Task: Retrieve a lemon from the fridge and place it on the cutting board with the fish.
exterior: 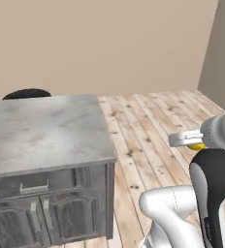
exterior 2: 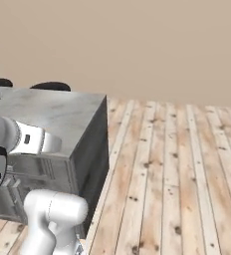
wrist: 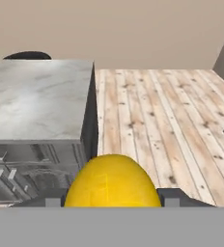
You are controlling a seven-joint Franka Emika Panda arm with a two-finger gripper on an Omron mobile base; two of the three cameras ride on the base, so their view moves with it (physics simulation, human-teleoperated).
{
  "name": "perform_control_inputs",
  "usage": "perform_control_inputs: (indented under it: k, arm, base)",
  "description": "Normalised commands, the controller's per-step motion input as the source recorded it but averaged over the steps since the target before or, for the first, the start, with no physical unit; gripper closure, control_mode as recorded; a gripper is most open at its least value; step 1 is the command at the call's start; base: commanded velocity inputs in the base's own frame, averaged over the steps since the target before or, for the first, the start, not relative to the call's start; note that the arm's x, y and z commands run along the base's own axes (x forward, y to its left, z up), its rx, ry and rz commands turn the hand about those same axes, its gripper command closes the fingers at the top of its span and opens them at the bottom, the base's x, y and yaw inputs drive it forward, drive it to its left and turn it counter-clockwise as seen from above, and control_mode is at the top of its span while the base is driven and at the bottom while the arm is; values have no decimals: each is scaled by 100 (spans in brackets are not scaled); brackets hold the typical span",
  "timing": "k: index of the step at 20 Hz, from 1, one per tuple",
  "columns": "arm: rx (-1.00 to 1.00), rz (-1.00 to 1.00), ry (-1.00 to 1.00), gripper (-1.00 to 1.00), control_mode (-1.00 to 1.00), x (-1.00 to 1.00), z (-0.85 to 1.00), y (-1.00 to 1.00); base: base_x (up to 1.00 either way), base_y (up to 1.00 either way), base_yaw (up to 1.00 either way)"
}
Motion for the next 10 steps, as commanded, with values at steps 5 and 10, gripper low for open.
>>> perform_control_inputs:
  k: [5,10]
  arm:
    - [0,0,0,100,100,0,0,0]
    - [0,0,0,100,100,0,0,0]
  base:
    - [-27,30,45]
    - [-29,10,61]
